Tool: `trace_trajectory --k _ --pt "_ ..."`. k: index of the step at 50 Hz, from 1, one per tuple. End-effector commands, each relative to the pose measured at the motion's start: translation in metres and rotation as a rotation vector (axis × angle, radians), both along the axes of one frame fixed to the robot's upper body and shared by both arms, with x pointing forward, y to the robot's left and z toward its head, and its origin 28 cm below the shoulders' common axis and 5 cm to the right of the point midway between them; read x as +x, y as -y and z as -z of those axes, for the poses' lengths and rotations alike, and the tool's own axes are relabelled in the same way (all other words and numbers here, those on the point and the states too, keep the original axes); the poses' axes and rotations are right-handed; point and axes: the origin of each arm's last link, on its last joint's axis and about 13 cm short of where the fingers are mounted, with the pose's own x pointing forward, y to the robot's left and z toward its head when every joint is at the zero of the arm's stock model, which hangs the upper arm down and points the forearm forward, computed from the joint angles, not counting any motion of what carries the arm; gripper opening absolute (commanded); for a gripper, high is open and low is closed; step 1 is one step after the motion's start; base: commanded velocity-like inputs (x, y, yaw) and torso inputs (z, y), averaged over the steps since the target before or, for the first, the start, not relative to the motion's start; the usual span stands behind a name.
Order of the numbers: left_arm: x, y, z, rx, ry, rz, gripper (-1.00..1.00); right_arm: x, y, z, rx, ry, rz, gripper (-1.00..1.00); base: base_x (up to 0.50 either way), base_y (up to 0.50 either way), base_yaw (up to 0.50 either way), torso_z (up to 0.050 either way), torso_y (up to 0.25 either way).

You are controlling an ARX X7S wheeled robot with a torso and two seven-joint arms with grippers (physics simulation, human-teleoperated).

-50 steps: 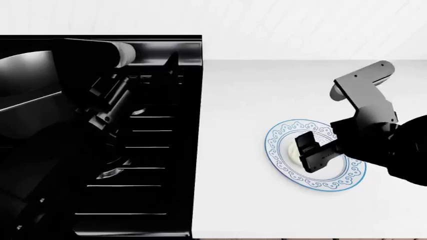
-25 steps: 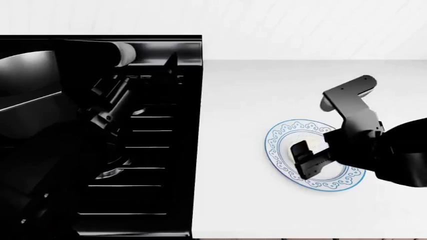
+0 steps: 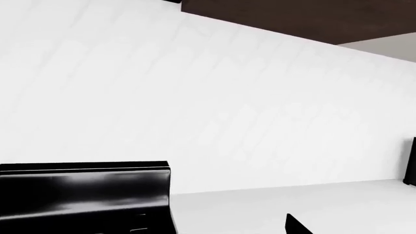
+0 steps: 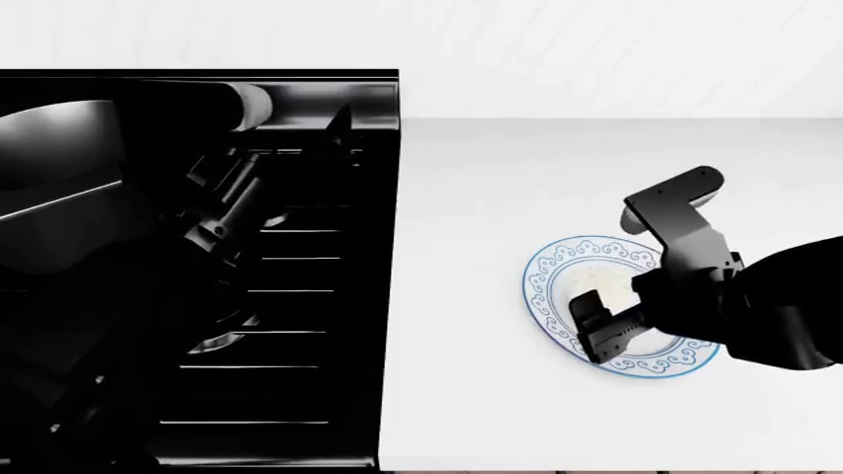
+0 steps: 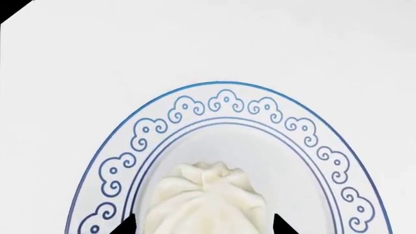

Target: Frozen meat rests on a plate on the counter. Retrieve the meat and place it in a pot on a burner. Then turn the burner on.

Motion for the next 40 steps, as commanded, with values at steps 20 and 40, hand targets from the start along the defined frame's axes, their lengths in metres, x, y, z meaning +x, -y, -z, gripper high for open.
trace_trajectory --k 20,40 --pt "0.007 -0.001 0.004 0.004 -0.022 -0.009 1.00 -0.002 -0.001 -0.012 -0.045 0.016 0.014 -1.00 0.00 0.00 0.00 0.000 0.000" --pt "-0.001 -0.002 0.002 0.003 -0.007 0.004 1.00 -0.023 -0.015 -0.056 -0.086 0.257 -0.031 -1.00 0.00 0.00 0.00 0.000 0.000"
